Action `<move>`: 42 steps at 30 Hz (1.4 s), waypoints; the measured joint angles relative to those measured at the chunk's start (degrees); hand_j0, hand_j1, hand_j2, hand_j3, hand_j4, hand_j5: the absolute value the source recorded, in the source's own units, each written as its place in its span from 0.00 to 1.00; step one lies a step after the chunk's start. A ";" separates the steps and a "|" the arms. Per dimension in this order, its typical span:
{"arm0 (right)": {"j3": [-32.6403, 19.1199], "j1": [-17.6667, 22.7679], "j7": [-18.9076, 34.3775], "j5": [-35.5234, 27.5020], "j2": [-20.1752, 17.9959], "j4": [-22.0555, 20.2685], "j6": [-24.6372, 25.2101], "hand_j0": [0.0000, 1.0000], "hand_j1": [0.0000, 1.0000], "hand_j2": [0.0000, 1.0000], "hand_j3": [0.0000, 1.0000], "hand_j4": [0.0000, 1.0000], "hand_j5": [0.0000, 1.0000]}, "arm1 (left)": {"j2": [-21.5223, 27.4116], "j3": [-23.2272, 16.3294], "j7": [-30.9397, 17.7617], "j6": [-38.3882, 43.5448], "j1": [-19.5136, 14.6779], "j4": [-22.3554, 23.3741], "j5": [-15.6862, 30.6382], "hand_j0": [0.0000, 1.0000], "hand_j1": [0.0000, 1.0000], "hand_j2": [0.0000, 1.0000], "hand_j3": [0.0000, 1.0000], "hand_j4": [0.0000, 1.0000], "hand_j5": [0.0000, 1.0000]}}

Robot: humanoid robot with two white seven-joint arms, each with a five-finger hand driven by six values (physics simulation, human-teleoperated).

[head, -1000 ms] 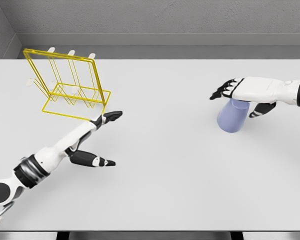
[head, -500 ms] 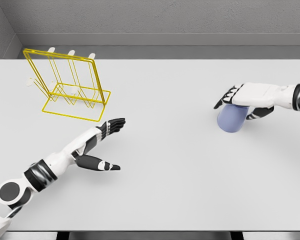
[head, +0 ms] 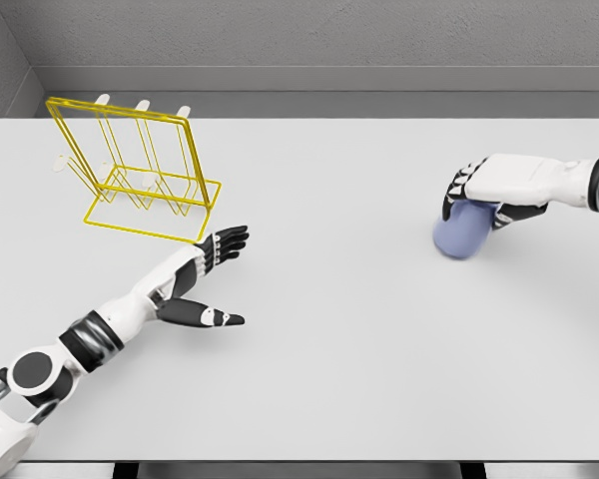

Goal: Place the cup on the cup holder with both arms

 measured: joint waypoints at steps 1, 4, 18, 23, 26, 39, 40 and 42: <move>-0.62 0.17 -0.01 -0.01 -0.48 -1.14 0.01 0.55 0.55 0.55 0.55 0.55 0.55 | -0.09 0.01 -0.02 0.03 0.00 0.38 -0.01 1.00 1.00 1.00 1.00 1.00 1.00; -1.74 0.53 0.00 0.17 -2.13 -5.19 0.01 0.54 0.54 0.54 0.54 0.54 0.54 | -0.27 0.05 -0.05 0.06 0.00 1.31 0.00 1.00 1.00 1.00 1.00 1.00 1.00; -1.83 2.64 0.04 1.35 -0.69 -20.58 -0.03 0.53 0.53 0.53 0.53 0.53 0.53 | -0.57 0.16 -0.21 -0.05 -0.09 1.98 0.04 1.00 1.00 1.00 1.00 1.00 1.00; -1.67 2.90 0.05 1.37 3.62 -20.88 -0.05 0.53 0.53 0.53 0.53 0.53 0.53 | -0.51 0.30 -0.23 -0.16 -0.09 1.98 0.05 1.00 1.00 1.00 1.00 1.00 1.00; -1.19 2.90 0.04 1.50 5.72 -20.91 -0.04 0.53 0.53 0.53 0.53 0.53 0.53 | -0.50 0.34 -0.24 -0.11 -0.18 1.99 0.05 1.00 1.00 1.00 1.00 1.00 1.00; 4.35 2.99 0.01 1.73 10.43 -20.90 -0.01 0.54 0.54 0.54 0.54 0.54 0.54 | -0.58 0.36 -0.25 -0.01 -0.44 2.07 0.05 1.00 1.00 1.00 1.00 1.00 1.00; 4.42 2.99 0.01 1.77 10.47 -20.90 -0.01 0.54 0.54 0.54 0.54 0.54 0.54 | -0.58 0.36 -0.25 -0.01 -0.44 2.07 0.05 1.00 1.00 1.00 1.00 1.00 1.00; 4.49 2.99 0.00 1.82 10.52 -20.90 0.00 0.54 0.54 0.54 0.54 0.54 0.54 | -0.58 0.37 -0.25 -0.01 -0.44 2.07 0.05 1.00 1.00 1.00 1.00 1.00 1.00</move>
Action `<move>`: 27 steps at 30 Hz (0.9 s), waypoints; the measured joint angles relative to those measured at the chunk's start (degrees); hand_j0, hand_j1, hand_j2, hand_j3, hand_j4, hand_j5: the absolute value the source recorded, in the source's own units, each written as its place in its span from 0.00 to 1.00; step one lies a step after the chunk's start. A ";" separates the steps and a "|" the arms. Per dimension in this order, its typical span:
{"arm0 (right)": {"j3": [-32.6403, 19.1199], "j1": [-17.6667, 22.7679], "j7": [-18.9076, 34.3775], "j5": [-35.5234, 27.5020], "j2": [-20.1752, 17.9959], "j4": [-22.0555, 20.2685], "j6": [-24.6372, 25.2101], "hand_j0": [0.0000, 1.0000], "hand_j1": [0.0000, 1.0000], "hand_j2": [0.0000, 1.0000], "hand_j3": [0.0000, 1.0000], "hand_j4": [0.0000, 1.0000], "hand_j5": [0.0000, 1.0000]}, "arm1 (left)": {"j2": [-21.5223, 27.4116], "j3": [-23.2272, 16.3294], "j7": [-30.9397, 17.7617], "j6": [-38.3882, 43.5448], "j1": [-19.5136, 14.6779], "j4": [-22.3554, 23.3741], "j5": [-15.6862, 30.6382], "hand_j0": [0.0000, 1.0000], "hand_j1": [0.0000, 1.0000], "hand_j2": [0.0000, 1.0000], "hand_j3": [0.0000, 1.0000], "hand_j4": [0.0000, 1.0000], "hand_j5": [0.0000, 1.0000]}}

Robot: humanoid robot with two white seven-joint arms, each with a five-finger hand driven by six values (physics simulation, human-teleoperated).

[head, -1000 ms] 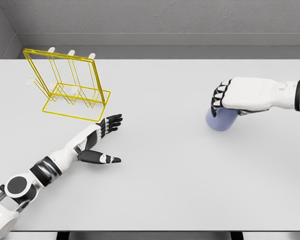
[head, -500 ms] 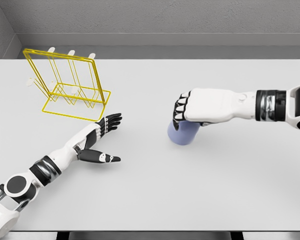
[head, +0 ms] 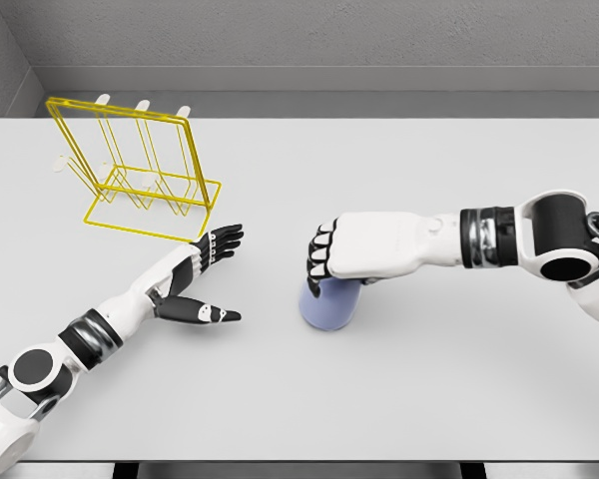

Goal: Place the cup on the cup holder with both arms

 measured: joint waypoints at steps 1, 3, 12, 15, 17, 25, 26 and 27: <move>-0.01 0.00 0.00 0.07 0.01 0.00 0.00 0.54 0.54 0.54 0.54 0.54 0.54 | 0.00 0.00 0.00 0.00 0.00 0.00 0.00 1.00 1.00 1.00 1.00 1.00 1.00; -0.02 0.09 0.00 0.24 0.04 0.00 0.01 0.55 0.55 0.55 0.55 0.55 0.55 | 0.00 0.00 0.00 0.00 0.00 0.00 0.00 1.00 1.00 1.00 1.00 1.00 1.00; -0.57 0.35 -0.01 1.89 0.12 0.00 0.03 0.99 0.99 0.99 0.99 0.99 0.99 | -0.01 -0.07 -0.08 0.00 0.00 0.00 -0.06 1.00 1.00 1.00 1.00 1.00 1.00; -2.60 0.70 -0.01 1.70 0.09 0.00 0.01 1.00 1.00 1.00 1.00 1.00 1.00 | 0.00 -0.10 -0.08 0.04 0.00 0.00 -0.07 1.00 1.00 1.00 1.00 1.00 1.00; -5.20 1.05 -0.01 0.98 0.01 0.00 0.01 1.00 1.00 1.00 1.00 1.00 1.00 | 0.00 -0.13 -0.09 0.04 0.00 0.00 -0.08 1.00 1.00 1.00 1.00 1.00 1.00; -38.10 22.15 0.00 -8.85 -0.60 0.74 -0.03 1.00 1.00 1.00 1.00 1.00 1.00 | -1.01 -0.47 -0.13 0.24 -0.88 -0.15 -0.23 1.00 1.00 1.00 1.00 1.00 1.00; -40.41 23.11 0.00 -9.49 -0.51 0.93 0.00 1.00 1.00 1.00 1.00 1.00 1.00 | -1.36 -0.52 -0.14 0.44 -1.23 -0.16 -0.26 1.00 1.00 1.00 1.00 1.00 1.00; -42.06 23.82 -0.01 -9.97 -0.38 1.16 0.01 1.00 1.00 1.00 1.00 1.00 1.00 | -1.79 -0.57 -0.15 0.61 -1.58 -0.16 -0.31 1.00 1.00 1.00 1.00 1.00 1.00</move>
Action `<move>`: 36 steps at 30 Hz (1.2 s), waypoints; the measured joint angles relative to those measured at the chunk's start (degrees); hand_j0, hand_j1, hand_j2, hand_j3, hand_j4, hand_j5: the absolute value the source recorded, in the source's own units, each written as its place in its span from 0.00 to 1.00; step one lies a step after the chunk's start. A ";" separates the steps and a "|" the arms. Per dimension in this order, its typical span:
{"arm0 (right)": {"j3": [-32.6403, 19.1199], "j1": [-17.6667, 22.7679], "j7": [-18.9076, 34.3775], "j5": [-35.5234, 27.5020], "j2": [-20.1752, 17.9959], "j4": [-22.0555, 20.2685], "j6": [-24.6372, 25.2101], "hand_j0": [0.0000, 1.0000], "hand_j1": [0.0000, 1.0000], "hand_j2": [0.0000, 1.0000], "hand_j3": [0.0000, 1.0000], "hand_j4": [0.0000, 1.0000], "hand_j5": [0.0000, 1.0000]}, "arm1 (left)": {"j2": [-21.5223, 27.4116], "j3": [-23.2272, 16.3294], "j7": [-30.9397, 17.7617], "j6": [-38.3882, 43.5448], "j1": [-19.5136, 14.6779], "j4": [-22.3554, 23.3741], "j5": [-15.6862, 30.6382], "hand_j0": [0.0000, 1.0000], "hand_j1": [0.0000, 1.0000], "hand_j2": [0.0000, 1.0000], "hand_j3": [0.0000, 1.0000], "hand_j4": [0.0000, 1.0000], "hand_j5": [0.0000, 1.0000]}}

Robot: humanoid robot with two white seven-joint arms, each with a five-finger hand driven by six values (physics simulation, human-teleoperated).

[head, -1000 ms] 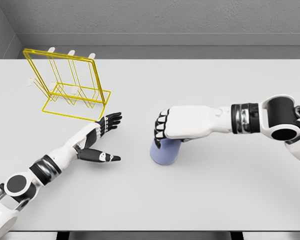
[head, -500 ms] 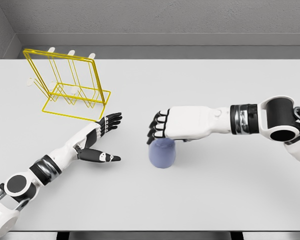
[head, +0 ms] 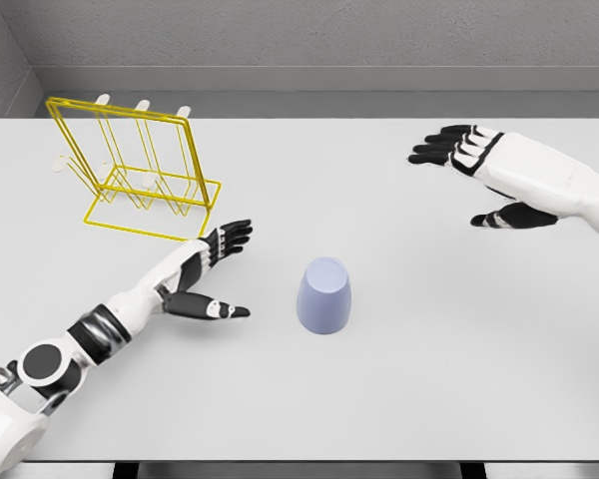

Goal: Place the cup on the cup holder with both arms

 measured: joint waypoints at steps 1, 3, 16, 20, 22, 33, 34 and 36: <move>-1.18 1.32 0.00 -0.31 0.14 0.17 -0.01 1.00 1.00 1.00 1.00 1.00 1.00 | -0.36 -0.18 -0.01 0.27 -0.26 -0.01 -0.03 1.00 1.00 1.00 1.00 1.00 1.00; -2.69 2.81 0.00 -0.69 0.52 0.68 0.00 1.00 1.00 1.00 1.00 1.00 1.00 | -1.04 -1.00 -0.01 0.70 -1.50 0.02 -0.11 1.00 1.00 1.00 1.00 1.00 1.00; -6.20 3.25 0.00 -0.89 3.55 7.21 0.01 1.00 1.00 1.00 1.00 1.00 1.00 | -4.27 -5.01 0.02 3.55 -5.01 -0.37 -1.04 1.00 1.00 1.00 1.00 1.00 1.00; -6.33 3.17 0.00 -0.86 3.78 8.16 0.00 1.00 1.00 1.00 1.00 1.00 1.00 | -5.45 -6.27 0.03 4.36 -5.89 -0.32 -1.08 1.00 1.00 1.00 1.00 1.00 1.00; -6.37 3.17 0.00 -0.86 3.82 8.33 0.00 1.00 1.00 1.00 1.00 1.00 1.00 | -6.15 -6.84 0.04 5.02 -6.24 -0.29 -1.26 1.00 1.00 1.00 1.00 1.00 1.00; -6.46 3.17 0.00 -0.87 3.86 8.52 0.01 1.00 1.00 1.00 1.00 1.00 1.00 | -7.80 -8.67 0.06 5.89 -5.71 -0.25 -2.28 1.00 1.00 1.00 1.00 1.00 1.00; -6.46 3.17 0.00 -0.87 3.86 8.52 0.01 1.00 1.00 1.00 1.00 1.00 1.00 | -7.81 -8.70 0.06 5.89 -5.71 -0.26 -2.29 1.00 1.00 1.00 1.00 1.00 1.00; -6.46 3.17 0.00 -0.87 3.86 8.52 0.01 1.00 1.00 1.00 1.00 1.00 1.00 | -7.83 -8.74 0.06 5.89 -5.71 -0.27 -2.31 1.00 1.00 1.00 1.00 1.00 1.00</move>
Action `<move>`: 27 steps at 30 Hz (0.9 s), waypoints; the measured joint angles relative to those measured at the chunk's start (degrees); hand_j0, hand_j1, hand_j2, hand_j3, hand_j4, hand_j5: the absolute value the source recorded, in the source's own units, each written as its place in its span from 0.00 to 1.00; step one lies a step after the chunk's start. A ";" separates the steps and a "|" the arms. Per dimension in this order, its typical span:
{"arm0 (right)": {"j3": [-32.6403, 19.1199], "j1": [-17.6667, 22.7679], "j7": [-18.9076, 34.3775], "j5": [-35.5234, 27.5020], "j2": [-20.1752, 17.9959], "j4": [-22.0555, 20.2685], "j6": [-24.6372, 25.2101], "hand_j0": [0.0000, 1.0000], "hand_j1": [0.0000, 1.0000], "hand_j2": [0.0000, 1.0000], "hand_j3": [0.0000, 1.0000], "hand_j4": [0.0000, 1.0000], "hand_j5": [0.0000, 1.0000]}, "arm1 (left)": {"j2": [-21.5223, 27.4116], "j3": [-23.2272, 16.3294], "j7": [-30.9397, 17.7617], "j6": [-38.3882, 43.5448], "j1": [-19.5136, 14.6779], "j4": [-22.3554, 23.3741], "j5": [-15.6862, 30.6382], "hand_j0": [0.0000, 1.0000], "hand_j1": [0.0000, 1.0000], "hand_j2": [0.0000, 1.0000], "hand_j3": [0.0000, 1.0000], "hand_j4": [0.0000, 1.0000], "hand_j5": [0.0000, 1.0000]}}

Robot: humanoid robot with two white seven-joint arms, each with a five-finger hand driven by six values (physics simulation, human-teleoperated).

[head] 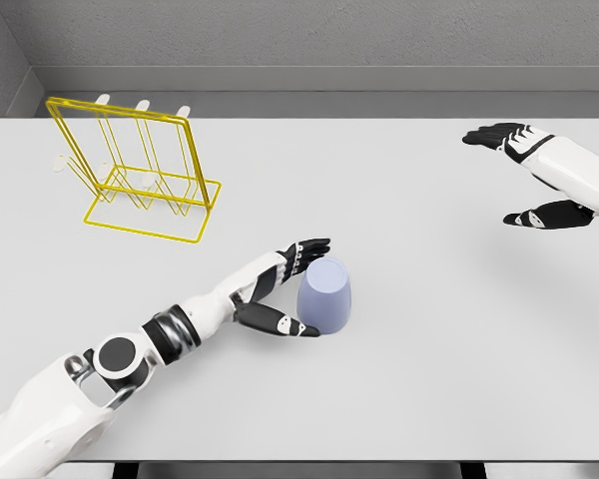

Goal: Place the cup on the cup holder with both arms

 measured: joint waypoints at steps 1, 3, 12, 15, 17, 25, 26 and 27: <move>0.01 0.00 0.00 0.00 0.00 0.00 0.00 1.00 1.00 1.00 1.00 1.00 1.00 | -0.01 -0.03 -0.01 0.00 0.00 -0.03 -0.01 1.00 1.00 1.00 1.00 1.00 1.00; 0.00 0.00 0.00 -0.02 0.00 0.00 0.00 1.00 1.00 1.00 1.00 1.00 1.00 | -0.26 -0.06 -0.01 0.03 0.00 -0.05 -0.01 1.00 1.00 1.00 1.00 1.00 1.00; 0.00 0.00 0.00 -0.01 0.00 0.00 0.00 1.00 1.00 1.00 1.00 1.00 1.00 | -1.53 -0.74 0.02 0.04 -0.26 0.17 -0.81 0.86 0.86 0.86 0.86 0.86 0.86; 0.00 0.00 0.00 0.00 0.00 0.00 0.00 1.00 1.00 1.00 1.00 1.00 1.00 | -1.82 -0.70 0.08 -0.01 -0.18 0.26 -0.70 0.70 0.70 0.70 0.70 0.70 0.70; 0.00 0.00 0.00 -0.02 0.00 0.00 0.00 1.00 1.00 1.00 1.00 1.00 1.00 | -1.93 -0.66 0.09 -0.04 -0.09 0.28 -0.66 0.67 0.67 0.67 0.67 0.67 0.67; 0.00 0.00 0.00 0.00 0.00 0.00 0.00 1.00 1.00 1.00 1.00 1.00 1.00 | -1.98 -0.48 0.12 -0.16 0.09 0.28 -0.69 0.64 0.64 0.64 0.64 0.64 0.64; 0.00 0.00 0.00 0.00 0.00 0.00 0.00 1.00 1.00 1.00 1.00 1.00 1.00 | -1.97 -0.43 0.11 -0.19 0.09 0.27 -0.72 0.64 0.64 0.64 0.64 0.64 0.64; 0.00 0.00 0.00 0.00 0.00 0.00 0.00 1.00 1.00 1.00 1.00 1.00 1.00 | -1.96 -0.36 0.11 -0.22 0.18 0.21 -0.74 0.64 0.64 0.64 0.64 0.64 0.64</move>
